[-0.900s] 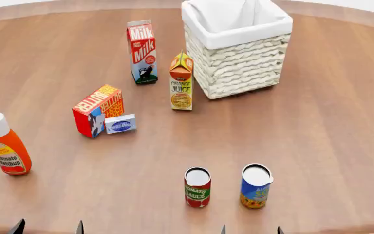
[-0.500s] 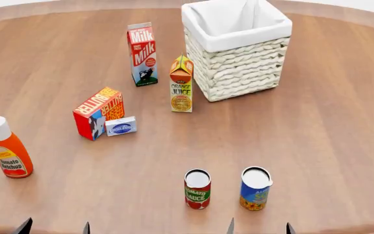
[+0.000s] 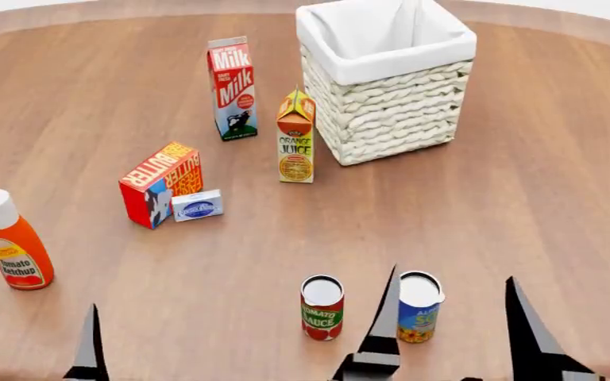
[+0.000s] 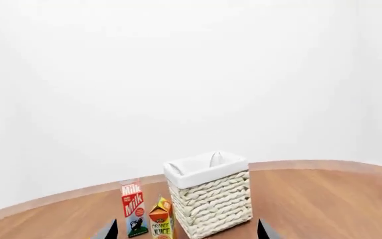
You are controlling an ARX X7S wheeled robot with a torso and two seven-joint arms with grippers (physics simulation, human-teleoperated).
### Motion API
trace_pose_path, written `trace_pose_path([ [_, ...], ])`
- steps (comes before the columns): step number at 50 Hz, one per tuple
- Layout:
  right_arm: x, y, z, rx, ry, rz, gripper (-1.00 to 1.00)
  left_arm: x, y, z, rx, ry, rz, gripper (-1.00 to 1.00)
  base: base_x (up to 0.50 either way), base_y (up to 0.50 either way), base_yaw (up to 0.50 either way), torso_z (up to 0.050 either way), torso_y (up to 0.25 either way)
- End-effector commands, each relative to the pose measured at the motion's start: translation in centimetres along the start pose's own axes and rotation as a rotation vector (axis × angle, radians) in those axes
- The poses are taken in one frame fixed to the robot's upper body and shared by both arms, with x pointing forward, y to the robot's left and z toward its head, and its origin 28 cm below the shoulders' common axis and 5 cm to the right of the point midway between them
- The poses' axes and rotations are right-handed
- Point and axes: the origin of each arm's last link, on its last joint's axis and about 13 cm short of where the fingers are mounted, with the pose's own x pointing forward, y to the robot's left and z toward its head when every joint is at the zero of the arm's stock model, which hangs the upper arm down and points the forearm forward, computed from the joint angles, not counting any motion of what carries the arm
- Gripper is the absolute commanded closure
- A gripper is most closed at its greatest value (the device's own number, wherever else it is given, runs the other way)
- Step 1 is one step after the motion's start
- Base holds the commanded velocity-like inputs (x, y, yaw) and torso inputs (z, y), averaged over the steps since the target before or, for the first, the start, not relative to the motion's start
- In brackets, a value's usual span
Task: Pick up the orange juice, and put it in the basket.
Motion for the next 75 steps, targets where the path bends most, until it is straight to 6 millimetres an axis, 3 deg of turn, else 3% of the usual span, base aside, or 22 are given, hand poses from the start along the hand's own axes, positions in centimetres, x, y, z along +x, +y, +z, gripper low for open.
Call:
trace_pose_path([
  [1,-0.3,0.7,2.7,-0.01,-0.063,0.021,-1.0,-0.5,0.3,2.0,-0.01,-0.07,0.052,-1.0,0.0,0.0,0.0,0.0,0.0],
  [12,-0.2,0.6,2.0,-0.067,-0.01,-0.005,-1.0,-0.5,0.4,2.3,-0.01,-0.073,0.058,-1.0,0.08,0.0,0.0,0.0,0.0],
  [37,-0.3,0.6,2.6,-0.06,-0.017,0.0,-1.0,-0.4,2.2,3.0,-0.064,-0.061,0.184,-1.0,0.5,0.05,0.0,0.0,0.0],
  [75,-0.3,0.6,2.6,-0.045,-0.018,-0.002,-1.0,-0.6,2.2,3.0,-0.073,-0.065,0.182,-1.0,0.5,0.05,0.0,0.0,0.001],
])
